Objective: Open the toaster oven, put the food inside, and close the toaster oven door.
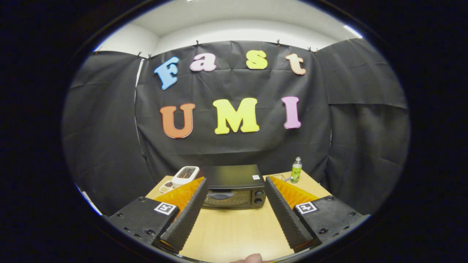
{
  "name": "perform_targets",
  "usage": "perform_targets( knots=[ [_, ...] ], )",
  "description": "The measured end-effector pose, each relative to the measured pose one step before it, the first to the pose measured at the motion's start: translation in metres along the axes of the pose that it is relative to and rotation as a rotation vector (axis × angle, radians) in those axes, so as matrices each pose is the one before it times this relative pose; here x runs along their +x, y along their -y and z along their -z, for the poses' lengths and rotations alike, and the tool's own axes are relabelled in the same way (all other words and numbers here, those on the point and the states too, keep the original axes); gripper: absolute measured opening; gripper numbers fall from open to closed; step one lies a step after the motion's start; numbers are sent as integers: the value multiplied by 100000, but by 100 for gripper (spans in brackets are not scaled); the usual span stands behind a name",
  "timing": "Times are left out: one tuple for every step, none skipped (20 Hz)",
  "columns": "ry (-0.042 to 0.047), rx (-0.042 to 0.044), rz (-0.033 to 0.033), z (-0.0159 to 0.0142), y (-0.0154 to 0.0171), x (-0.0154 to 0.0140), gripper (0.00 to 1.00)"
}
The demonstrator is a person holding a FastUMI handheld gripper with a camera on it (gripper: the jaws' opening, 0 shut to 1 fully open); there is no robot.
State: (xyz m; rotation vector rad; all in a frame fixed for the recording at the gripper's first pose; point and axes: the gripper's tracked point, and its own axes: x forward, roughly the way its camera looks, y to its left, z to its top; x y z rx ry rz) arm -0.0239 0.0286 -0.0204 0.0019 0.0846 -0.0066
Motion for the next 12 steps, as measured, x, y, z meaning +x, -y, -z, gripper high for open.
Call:
perform_targets(
  knots=[
    [-355,-124,523,21,354,127,100],
    [-859,-53,462,364,226,18,100],
    [-914,276,37,168,74,-37,100],
    [5,568,43,-104,167,-46,100],
    [17,171,164,-134,185,-3,100],
    [523,79,180,-158,175,72,100],
    [360,-168,55,-142,74,-3,100],
    [422,-110,-94,-135,59,-49,100],
    [180,-48,-224,-63,11,-81,100],
    [278,-224,-634,-44,-220,4,100],
    [-57,-375,-457,40,-123,72,100],
    [-51,-370,-487,17,-92,-102,100]
  ],
)
